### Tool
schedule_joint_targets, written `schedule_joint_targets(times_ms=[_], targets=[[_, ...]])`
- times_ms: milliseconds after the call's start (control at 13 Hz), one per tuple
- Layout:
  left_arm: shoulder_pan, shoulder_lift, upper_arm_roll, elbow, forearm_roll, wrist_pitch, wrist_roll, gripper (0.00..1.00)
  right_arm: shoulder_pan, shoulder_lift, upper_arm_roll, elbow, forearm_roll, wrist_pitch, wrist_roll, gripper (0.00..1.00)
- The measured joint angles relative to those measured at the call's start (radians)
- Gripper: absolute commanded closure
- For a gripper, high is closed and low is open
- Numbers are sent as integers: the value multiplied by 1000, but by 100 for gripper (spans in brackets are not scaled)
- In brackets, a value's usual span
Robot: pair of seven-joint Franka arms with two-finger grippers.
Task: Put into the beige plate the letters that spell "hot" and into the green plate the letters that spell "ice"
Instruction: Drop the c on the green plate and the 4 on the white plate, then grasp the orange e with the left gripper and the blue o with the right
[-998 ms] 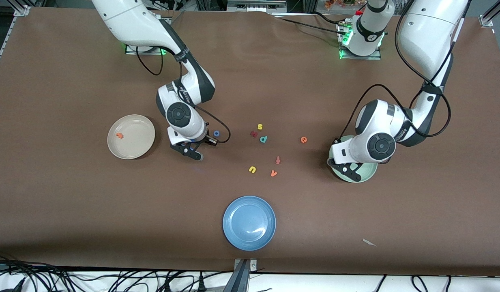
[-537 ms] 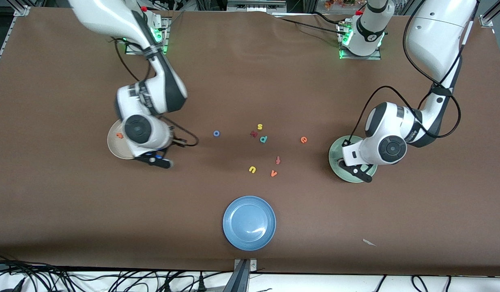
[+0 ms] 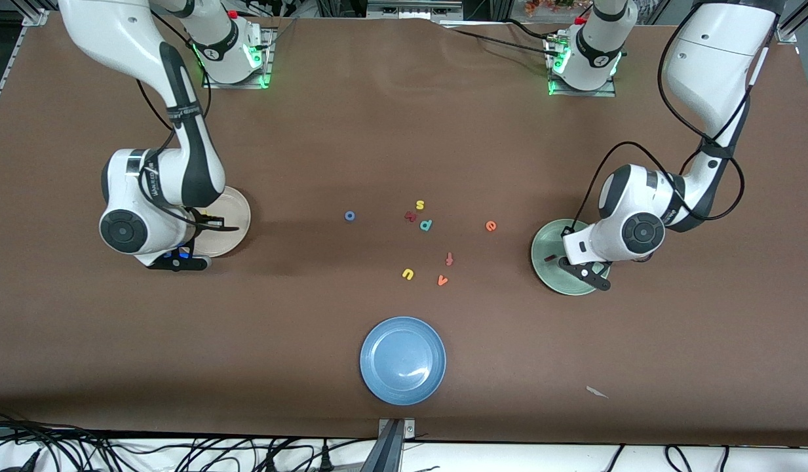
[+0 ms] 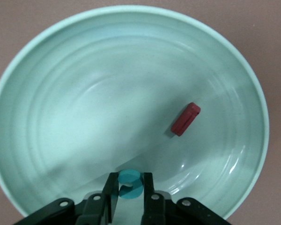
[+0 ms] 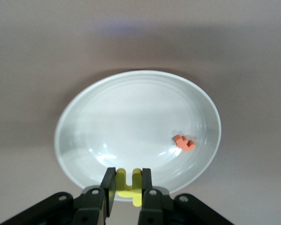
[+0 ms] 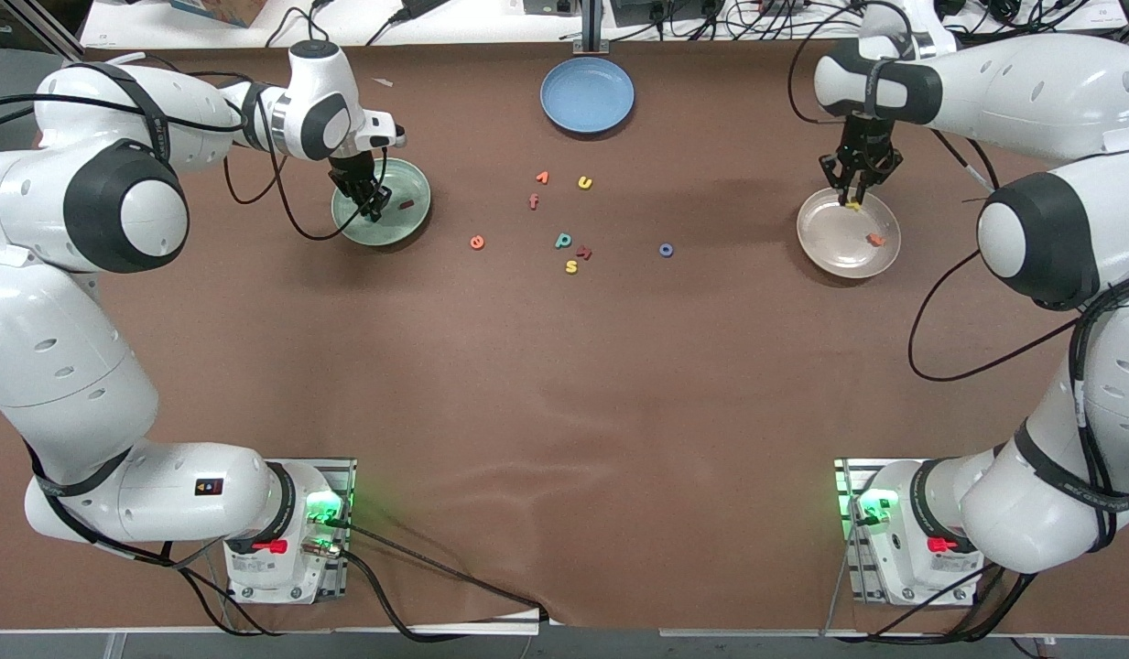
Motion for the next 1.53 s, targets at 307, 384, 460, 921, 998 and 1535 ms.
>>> schedule_joint_targets(times_ms=[307,384,460,921,998,1535], targets=[[0,-35,-59,9,0,-59,-7,0,-34,23,0,-84,20,103,-90,34],[0,-66,-92,13,0,-98,-30,0,-33,25,0,-84,22,104,-91,15],[-1,-98,-132,14,0,-130,-82,0,-32,24,1,-84,22,105,-91,12],[-99,-82,-238,-12,0,-16,-346,13,-12,-68,46,-64,61,72,17,9],[-108,-59,-238,-16,0,19,-355,17,-7,-91,90,-60,62,68,83,9],[-118,25,-237,-51,7,144,-394,33,88,-57,346,-14,63,237,673,9]])
